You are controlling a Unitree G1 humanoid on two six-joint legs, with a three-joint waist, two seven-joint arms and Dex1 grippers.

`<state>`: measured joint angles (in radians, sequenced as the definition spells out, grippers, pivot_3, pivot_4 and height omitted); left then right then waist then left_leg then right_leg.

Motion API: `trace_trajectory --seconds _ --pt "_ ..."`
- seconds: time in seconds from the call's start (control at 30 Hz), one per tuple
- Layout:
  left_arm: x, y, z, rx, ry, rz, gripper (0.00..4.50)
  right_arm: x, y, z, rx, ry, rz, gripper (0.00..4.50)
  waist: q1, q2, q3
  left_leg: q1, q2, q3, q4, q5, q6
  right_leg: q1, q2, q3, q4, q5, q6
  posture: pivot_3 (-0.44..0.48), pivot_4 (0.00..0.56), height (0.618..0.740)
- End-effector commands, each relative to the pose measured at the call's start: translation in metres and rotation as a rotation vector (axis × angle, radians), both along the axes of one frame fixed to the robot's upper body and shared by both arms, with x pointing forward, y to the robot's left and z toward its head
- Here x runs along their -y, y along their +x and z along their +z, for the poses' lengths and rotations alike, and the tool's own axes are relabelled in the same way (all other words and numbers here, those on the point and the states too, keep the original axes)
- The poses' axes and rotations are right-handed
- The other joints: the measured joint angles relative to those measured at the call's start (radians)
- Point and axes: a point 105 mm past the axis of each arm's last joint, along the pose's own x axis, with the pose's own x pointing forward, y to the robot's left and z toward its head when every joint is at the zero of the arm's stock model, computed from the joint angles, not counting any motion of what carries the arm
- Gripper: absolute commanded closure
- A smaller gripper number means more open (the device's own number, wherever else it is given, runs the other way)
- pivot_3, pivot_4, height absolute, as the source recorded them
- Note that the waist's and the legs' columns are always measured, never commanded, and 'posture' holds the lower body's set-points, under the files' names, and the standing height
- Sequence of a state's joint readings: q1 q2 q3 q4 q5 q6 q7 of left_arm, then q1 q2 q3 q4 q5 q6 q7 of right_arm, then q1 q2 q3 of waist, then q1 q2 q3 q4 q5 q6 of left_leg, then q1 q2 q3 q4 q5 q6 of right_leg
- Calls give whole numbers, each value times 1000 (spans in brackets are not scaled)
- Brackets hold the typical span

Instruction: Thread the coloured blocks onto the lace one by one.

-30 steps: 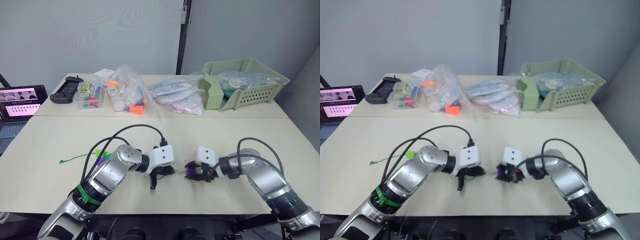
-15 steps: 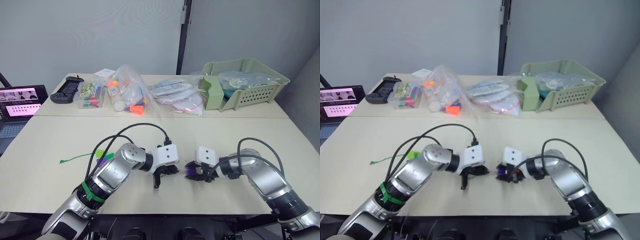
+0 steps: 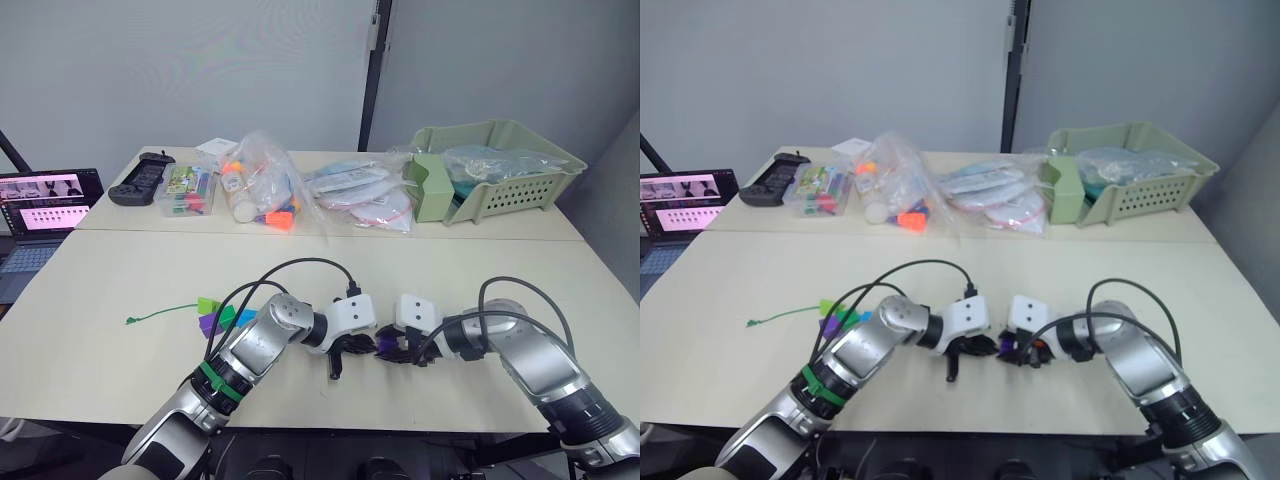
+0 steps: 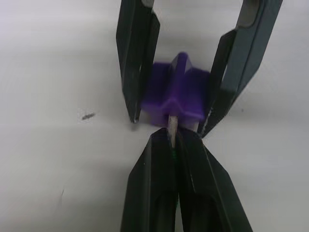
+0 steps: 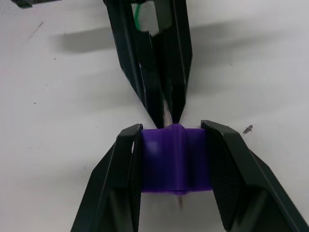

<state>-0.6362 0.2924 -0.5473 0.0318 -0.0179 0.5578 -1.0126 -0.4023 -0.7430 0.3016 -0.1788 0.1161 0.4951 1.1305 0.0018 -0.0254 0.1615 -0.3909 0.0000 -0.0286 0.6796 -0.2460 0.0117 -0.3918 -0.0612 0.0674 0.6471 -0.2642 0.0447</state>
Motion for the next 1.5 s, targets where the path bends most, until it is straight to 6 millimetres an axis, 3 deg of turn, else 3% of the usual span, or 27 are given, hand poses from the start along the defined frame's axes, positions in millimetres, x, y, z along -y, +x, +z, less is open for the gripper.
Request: trace_trajectory --seconds 0.03,0.4,0.43,0.57,0.67,0.77,0.93,1.23,1.27,1.5 --pt "32 -21 33 63 -121 -165 4500 -4 -4 -9 -23 -2 -9 3117 1 0 0 0 0 0 0 0 0 0 0 0 0 0 0 0 150 740" --pt "40 -25 33 40 -209 -178 4500 -6 -4 -9 -24 7 -15 3117 7 0 0 0 -1 0 0 0 0 1 -1 0 -1 0 0 0 150 740" --pt "36 -25 33 42 -210 -190 3832 -6 -4 -9 -25 8 -16 3117 7 0 0 0 -1 0 1 0 0 1 -1 0 -1 0 0 0 150 740" --pt "17 -17 37 36 -212 -172 2647 -5 -5 -10 -26 9 -23 3117 6 0 0 1 0 0 1 0 0 2 -1 0 -1 0 0 0 150 740" --pt "-11 -11 39 24 -182 -160 1743 -4 -6 -11 -29 8 -25 3117 -5 0 0 2 1 0 0 0 0 2 0 0 -1 0 0 0 150 740" --pt "-34 -6 40 9 -159 -126 1743 -3 -7 -11 -29 7 -30 3117 -18 0 0 2 1 0 -3 0 0 1 1 0 0 0 0 0 150 740" --pt "-67 1 22 5 -105 -44 1743 -1 -7 -11 -29 5 -37 3117 -15 0 0 2 1 0 -3 0 0 1 0 0 -1 0 0 0 150 740" --pt "-62 5 5 14 -140 35 1743 2 -11 -12 -38 0 -39 3117 -11 0 0 2 1 0 -2 0 0 1 -1 0 -2 0 0 0 150 740" --pt "-60 5 3 16 -143 35 2292 2 -12 -11 -39 1 -38 3117 -11 0 0 2 1 0 -2 0 0 1 -1 0 -2 0 0 0 150 740" --pt "-56 2 0 17 -146 6 4460 1 -13 -10 -41 -1 -36 3117 -10 0 0 2 1 0 -2 0 0 1 -1 0 -2 0 0 0 150 740"
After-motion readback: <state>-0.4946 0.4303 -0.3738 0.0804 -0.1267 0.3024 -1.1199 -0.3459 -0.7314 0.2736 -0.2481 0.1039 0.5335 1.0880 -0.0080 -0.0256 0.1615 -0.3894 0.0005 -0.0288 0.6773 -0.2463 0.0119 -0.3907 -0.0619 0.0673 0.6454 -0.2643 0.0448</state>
